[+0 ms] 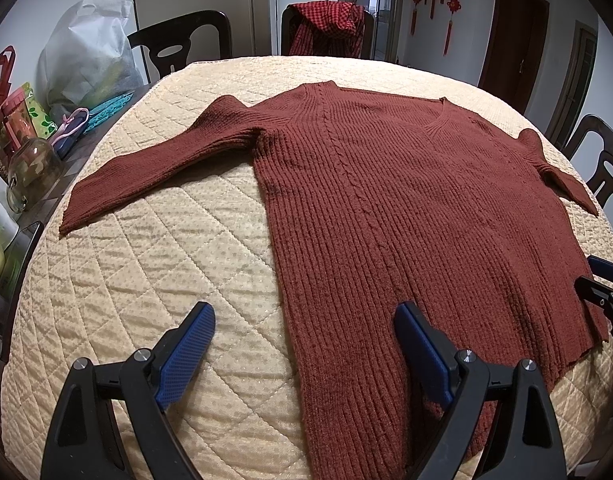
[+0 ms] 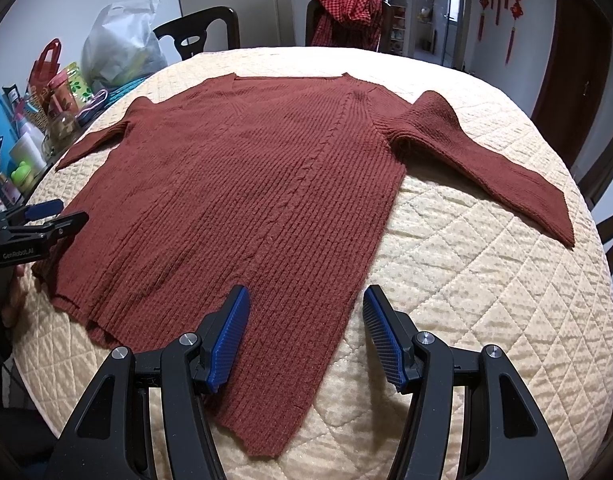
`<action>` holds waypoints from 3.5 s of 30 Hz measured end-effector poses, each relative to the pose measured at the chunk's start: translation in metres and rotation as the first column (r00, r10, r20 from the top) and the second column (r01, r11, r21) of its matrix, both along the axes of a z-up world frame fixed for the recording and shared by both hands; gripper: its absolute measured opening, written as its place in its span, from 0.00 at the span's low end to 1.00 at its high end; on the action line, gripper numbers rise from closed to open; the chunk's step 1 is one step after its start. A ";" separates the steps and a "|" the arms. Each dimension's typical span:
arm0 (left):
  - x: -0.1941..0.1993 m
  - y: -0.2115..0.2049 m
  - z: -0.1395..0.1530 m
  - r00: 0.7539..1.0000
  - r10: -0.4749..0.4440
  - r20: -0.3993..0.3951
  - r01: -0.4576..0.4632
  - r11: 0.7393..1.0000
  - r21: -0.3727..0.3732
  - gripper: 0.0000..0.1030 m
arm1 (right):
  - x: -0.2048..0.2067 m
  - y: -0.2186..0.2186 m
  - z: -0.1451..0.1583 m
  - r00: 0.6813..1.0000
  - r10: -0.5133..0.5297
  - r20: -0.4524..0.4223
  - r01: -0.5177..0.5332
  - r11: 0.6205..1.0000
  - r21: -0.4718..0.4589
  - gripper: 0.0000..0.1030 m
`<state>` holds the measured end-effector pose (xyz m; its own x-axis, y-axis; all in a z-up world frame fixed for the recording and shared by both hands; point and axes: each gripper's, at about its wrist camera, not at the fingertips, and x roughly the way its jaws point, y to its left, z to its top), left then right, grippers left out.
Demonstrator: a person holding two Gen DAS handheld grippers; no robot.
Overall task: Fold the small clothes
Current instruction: 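Move the left tool to the sweater sleeve cuff and grasp it, then fold the held sleeve across the sweater body with the left tool, release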
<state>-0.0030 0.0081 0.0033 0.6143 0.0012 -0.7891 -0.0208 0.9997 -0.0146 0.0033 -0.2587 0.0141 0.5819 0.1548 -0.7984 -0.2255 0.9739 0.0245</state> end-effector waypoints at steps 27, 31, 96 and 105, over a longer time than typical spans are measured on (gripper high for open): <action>0.052 0.128 0.003 0.948 0.319 0.011 -0.318 0.946 -0.056 0.82 | 0.051 0.045 0.021 0.993 0.098 0.059 -0.097 0.995 -0.008 0.58; 0.055 0.147 -0.002 0.930 0.367 0.004 -0.364 0.923 -0.124 0.82 | 0.067 0.051 0.016 0.992 0.114 0.053 -0.114 0.993 0.004 0.58; 0.153 0.058 0.020 0.978 -0.089 0.189 0.134 0.961 -0.242 0.27 | 0.194 0.073 0.029 0.998 0.058 0.001 -0.057 0.979 0.194 0.06; 0.145 0.051 0.030 0.966 -0.115 0.232 0.161 0.969 -0.190 0.27 | 0.185 0.063 0.022 0.999 -0.001 -0.032 0.006 0.985 0.172 0.10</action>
<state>0.1420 0.0592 0.0334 0.7539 -0.2433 -0.6102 0.1437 0.9675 -0.2083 0.1883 -0.1961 0.0361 0.5577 0.2891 -0.7780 -0.2185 0.9554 0.1984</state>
